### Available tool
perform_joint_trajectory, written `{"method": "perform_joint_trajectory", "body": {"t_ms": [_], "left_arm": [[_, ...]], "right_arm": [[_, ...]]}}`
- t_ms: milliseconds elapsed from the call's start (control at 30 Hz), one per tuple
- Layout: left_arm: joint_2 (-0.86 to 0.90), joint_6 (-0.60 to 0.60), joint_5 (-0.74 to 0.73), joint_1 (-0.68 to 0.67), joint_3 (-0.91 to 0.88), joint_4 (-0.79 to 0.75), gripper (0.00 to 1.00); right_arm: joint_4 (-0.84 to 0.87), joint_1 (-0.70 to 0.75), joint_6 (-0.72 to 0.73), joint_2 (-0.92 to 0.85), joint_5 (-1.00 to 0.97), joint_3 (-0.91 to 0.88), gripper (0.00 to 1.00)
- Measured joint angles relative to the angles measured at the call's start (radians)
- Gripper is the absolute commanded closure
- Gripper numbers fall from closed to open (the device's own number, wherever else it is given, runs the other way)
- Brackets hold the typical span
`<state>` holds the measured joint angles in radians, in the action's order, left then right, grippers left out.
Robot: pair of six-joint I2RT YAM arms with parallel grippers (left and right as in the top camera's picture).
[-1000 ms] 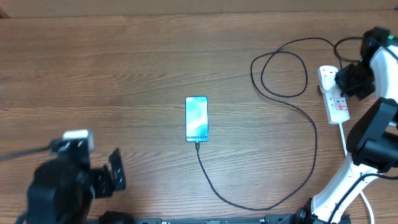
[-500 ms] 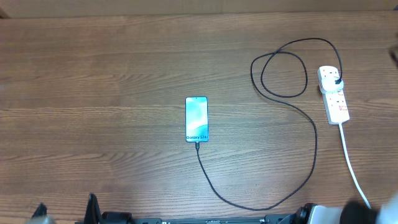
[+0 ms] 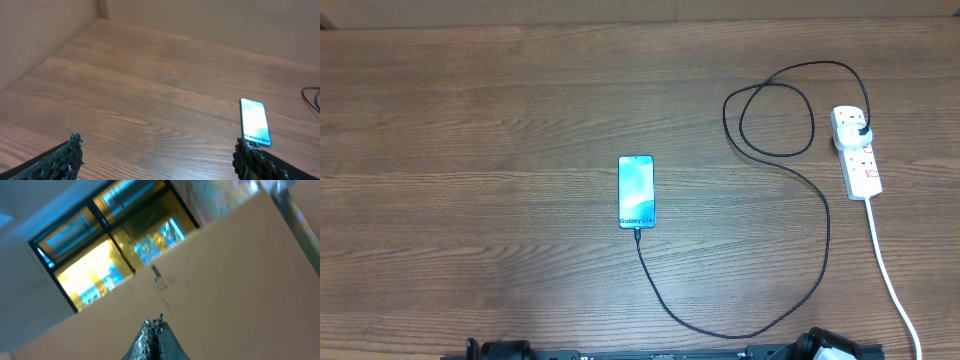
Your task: Plug charger to phone and switch on socket
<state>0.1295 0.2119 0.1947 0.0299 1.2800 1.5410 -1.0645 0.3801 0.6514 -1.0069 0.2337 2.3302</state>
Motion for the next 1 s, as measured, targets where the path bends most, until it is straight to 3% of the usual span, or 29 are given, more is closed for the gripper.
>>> {"method": "perform_joint_trajectory", "body": {"t_ms": [167,333,667,867,1000], "left_arm": [[-0.042,0.0,0.0,0.013,0.0,0.0,0.01],[-0.113,0.0,0.001,0.013,0.001,0.003,0.0],[-0.117,0.0,0.001,0.013,0.003,0.006,0.0],[-0.117,0.019,-0.002,0.013,0.002,0.011,0.0],[-0.117,0.05,-0.004,0.013,-0.005,-0.063,0.01]], "right_arm": [[-0.026,-0.079,0.001,-0.008,0.0,-0.068,0.96],[0.062,-0.122,0.003,0.04,0.0,-0.232,0.96],[0.337,-0.127,-0.011,0.339,-0.001,-0.658,0.96],[0.444,-0.127,-0.063,0.527,-0.001,-0.76,0.93],[0.479,-0.126,-0.103,0.632,-0.001,-0.804,0.91]]}}
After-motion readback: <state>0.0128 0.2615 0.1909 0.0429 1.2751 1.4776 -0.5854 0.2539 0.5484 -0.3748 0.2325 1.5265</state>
